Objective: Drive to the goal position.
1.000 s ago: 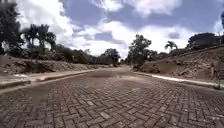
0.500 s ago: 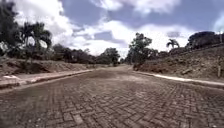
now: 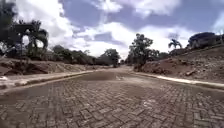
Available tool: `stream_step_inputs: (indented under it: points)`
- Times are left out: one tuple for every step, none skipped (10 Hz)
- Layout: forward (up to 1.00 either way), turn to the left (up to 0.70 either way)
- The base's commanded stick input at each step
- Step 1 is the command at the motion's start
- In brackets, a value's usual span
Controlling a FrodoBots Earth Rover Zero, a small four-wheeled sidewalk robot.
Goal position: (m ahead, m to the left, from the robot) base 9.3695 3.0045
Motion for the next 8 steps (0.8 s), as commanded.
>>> stream_step_inputs:
  points:
    - [1.00,0.00]
    - [1.00,0.00]
    - [1.00,0.00]
    - [1.00,0.00]
    - [1.00,0.00]
    - [1.00,0.00]
    - [1.00,0.00]
    - [1.00,0.00]
